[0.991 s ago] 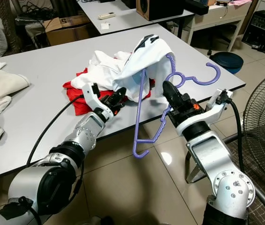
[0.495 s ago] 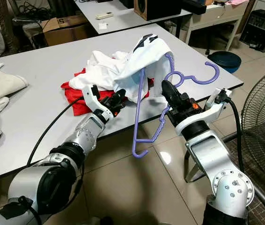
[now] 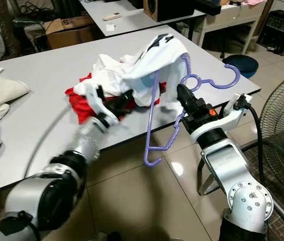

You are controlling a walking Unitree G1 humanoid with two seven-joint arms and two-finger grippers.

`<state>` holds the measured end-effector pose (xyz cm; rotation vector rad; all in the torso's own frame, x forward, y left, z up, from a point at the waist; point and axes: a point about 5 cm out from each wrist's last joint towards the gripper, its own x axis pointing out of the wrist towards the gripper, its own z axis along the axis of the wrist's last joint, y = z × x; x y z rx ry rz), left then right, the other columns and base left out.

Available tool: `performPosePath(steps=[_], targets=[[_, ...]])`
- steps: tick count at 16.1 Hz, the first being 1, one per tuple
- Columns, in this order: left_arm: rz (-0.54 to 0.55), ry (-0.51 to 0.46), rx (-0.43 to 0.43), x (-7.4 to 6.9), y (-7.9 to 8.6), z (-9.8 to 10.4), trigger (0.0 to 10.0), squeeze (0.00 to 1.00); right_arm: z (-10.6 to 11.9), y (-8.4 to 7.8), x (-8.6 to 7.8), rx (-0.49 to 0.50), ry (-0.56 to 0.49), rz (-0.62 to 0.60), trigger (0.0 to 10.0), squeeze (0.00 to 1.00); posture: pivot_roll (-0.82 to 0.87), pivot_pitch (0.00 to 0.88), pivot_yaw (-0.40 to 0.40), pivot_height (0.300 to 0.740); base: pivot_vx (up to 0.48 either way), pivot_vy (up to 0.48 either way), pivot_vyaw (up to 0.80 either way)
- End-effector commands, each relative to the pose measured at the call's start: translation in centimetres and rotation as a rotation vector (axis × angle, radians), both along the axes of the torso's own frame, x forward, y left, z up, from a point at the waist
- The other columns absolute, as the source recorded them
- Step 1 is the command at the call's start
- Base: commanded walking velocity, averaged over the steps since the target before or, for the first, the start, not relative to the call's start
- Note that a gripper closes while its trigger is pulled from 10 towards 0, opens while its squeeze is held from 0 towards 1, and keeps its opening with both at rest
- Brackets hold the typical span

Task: Hang hanger

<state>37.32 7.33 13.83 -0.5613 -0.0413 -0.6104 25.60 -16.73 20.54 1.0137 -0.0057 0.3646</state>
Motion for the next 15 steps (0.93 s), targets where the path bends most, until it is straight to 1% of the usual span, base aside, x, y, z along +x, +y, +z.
performPosePath(steps=[1, 2, 3, 4, 5, 6, 8, 9, 10, 11, 13, 15], targets=[[-0.005, -0.078, 0.044, 0.2, 1.0, 1.0, 0.0, 0.0, 0.2, -0.3, 0.1, 0.006, -0.026, -0.016, 10.0, 0.0, -0.2, 0.0, 0.116, 0.74, 0.0, 0.0, 0.0], [-0.012, -0.107, 0.061, 0.2, 1.3, 1.3, 0.0, 0.0, 0.1, -0.3, 0.2, 0.002, -0.027, -0.024, 10.0, 0.0, -0.2, 0.0, 0.118, 0.74, 0.0, 0.0, 0.0], [-0.045, -0.139, 0.105, 0.1, 1.6, 1.6, 0.0, 0.0, 0.1, -0.4, 0.4, -0.004, -0.029, -0.036, 10.0, 0.0, -0.19, 0.0, 0.123, 0.74, 0.0, 0.0, 0.0], [-0.091, -0.17, 0.212, -0.2, 1.9, 1.4, 0.0, 0.0, 0.1, -0.4, 0.7, 0.0, -0.036, -0.05, 10.0, 0.0, -0.18, 0.0, 0.126, 0.74, 0.0, 0.0, 0.0], [-0.107, -0.179, 0.272, -0.3, 2.1, 1.1, 0.0, 0.0, 0.1, -0.4, 0.8, 0.007, -0.041, -0.054, 10.0, 0.0, -0.17, 0.0, 0.128, 0.74, 0.0, 0.0, 0.0], [-0.147, -0.184, 0.418, -0.7, 2.8, 0.3, 0.0, 0.0, 0.3, -0.4, 1.0, 0.03, -0.052, -0.063, 10.0, 0.0, -0.16, 0.0, 0.129, 0.74, 0.0, 0.0, 0.0], [-0.246, -0.213, 0.563, -1.4, 3.4, 0.1, 0.0, 0.0, 0.2, -0.9, 1.8, 0.047, -0.049, -0.108, 10.0, 0.0, -0.14, 0.0, 0.129, 0.74, 0.0, 0.0, 0.0], [-0.276, -0.222, 0.596, -1.6, 3.5, 0.2, 0.0, 0.0, 0.2, -1.0, 2.0, 0.054, -0.047, -0.12, 10.0, 0.0, -0.14, 0.0, 0.129, 0.74, 0.0, 0.0, 0.0], [-0.341, -0.235, 0.656, -2.0, 3.6, 0.3, 0.0, 0.0, 0.0, -1.6, 2.6, 0.07, -0.04, -0.164, 10.0, 0.0, -0.14, 0.0, 0.13, 0.74, 0.0, 0.0, 0.0], [-0.398, -0.252, 0.699, -2.4, 3.6, 0.7, 0.0, 0.0, -0.2, -2.1, 3.2, 0.084, -0.027, -0.203, 10.0, 0.0, -0.13, 0.0, 0.13, 0.74, 0.0, 0.0, 0.0], [-0.448, -0.267, 0.695, -2.6, 3.2, 1.6, 0.0, 0.0, -0.7, -2.9, 4.0, 0.092, -0.005, -0.252, 10.0, 0.0, -0.13, 0.0, 0.129, 0.74, 0.0, 0.0, 0.0], [-0.531, -0.276, 0.679, -3.2, 2.6, 2.6, 0.0, 0.0, -1.2, -3.9, 5.1, 0.12, 0.028, -0.316, 10.0, 0.0, -0.12, 0.0, 0.129, 0.74, 0.0, 0.0, 0.0]])
